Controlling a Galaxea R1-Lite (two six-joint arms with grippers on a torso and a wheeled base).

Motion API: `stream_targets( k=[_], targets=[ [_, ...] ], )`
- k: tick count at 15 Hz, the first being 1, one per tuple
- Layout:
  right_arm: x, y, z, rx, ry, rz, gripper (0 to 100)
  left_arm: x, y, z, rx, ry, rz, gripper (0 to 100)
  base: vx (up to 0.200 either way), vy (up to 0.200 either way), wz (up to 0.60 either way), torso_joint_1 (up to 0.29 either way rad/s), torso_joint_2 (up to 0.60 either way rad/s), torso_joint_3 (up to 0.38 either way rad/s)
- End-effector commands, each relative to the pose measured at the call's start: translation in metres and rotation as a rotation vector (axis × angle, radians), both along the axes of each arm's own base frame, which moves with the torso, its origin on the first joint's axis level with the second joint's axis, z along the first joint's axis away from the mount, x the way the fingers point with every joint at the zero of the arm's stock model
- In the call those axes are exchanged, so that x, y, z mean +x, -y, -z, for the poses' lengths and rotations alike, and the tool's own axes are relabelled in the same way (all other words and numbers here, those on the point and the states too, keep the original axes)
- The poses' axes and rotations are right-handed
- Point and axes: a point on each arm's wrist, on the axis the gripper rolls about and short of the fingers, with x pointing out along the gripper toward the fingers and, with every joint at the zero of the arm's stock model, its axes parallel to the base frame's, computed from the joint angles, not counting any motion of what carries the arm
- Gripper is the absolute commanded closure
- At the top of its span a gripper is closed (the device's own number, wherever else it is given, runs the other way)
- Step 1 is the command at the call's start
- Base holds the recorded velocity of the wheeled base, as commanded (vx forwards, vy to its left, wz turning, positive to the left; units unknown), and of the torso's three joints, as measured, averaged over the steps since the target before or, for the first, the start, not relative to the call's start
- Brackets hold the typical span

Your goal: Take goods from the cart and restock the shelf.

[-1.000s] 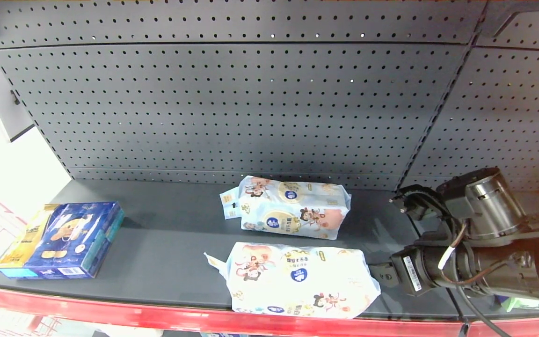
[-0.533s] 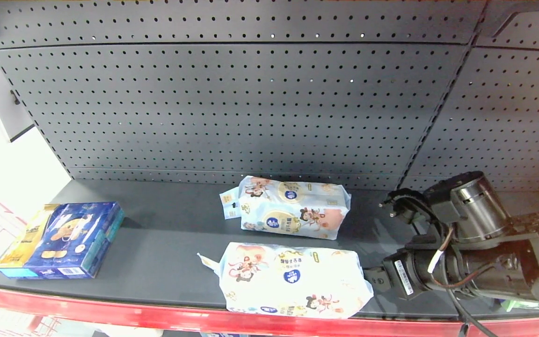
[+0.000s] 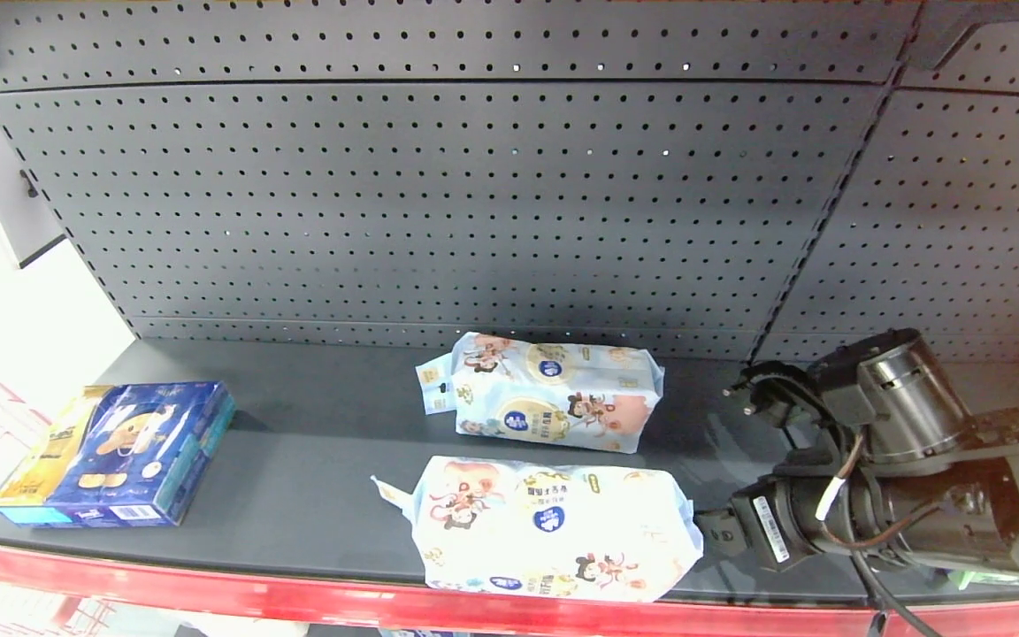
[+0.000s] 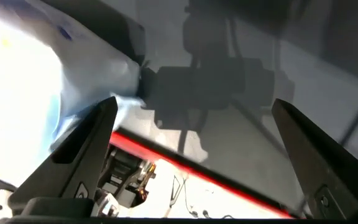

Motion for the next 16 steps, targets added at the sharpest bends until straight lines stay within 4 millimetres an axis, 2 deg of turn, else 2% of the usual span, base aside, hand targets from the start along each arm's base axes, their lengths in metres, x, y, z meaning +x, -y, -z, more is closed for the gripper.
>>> stream_targets(
  k=[1, 2, 3, 4, 6, 8, 10, 11, 13, 15, 16],
  targets=[
    [-0.021, 0.023, -0.008, 0.018, 0.044, 0.041, 0, 0.002, 0.001, 0.003, 0.006, -0.016, 0.001, 0, 0.000, 0.000, 0.00, 0.000, 0.00, 0.000],
    [-0.031, 0.033, -0.012, 0.029, 0.073, 0.062, 0, 0.002, 0.001, 0.005, 0.008, -0.021, 0.003, 0, 0.000, 0.000, 0.00, 0.000, 0.00, 0.000],
    [-0.052, 0.051, -0.018, 0.054, 0.129, 0.091, 0, 0.004, 0.002, 0.007, 0.008, -0.030, 0.008, 0, 0.000, 0.000, 0.00, 0.000, 0.00, 0.000],
    [-0.060, 0.057, -0.020, 0.064, 0.154, 0.097, 0, 0.004, 0.002, 0.008, 0.010, -0.035, 0.009, 0, 0.000, 0.000, 0.00, 0.000, 0.00, 0.000],
    [-0.101, 0.086, -0.030, 0.090, 0.311, 0.141, 0, 0.005, 0.003, 0.011, 0.015, -0.047, 0.009, 0, 0.000, 0.000, 0.00, 0.000, 0.00, 0.000],
    [-0.141, 0.114, -0.036, -0.001, 0.490, 0.280, 0, 0.003, 0.002, 0.015, 0.016, -0.056, 0.000, 0, 0.000, 0.000, 0.00, 0.000, 0.00, 0.000],
    [-0.174, 0.131, -0.041, -0.022, 0.546, 0.400, 0, -0.006, -0.002, 0.023, 0.003, -0.054, -0.029, 0, 0.000, 0.000, 0.00, 0.000, 0.00, 0.000],
    [-0.206, 0.141, -0.046, -0.052, 0.564, 0.511, 0, -0.019, -0.005, 0.033, 0.007, -0.070, -0.083, 0, 0.000, 0.000, 0.00, 0.000, 0.00, 0.000],
    [-0.250, 0.141, -0.045, -0.119, 0.504, 0.670, 0, -0.041, -0.008, 0.051, 0.012, -0.092, -0.160, 0, 0.000, 0.000, 0.00, 0.000, 0.00, 0.000],
    [-0.264, 0.137, -0.033, -0.150, 0.447, 0.727, 0, -0.047, -0.006, 0.061, 0.009, -0.095, -0.211, 0, 0.000, 0.000, 0.00, 0.000, 0.00, 0.000],
    [-0.264, 0.135, -0.009, -0.155, 0.410, 0.724, 0, -0.046, -0.003, 0.072, 0.004, -0.095, -0.238, 0, 0.000, 0.000, 0.00, 0.000, 0.00, 0.000]
  ],
)
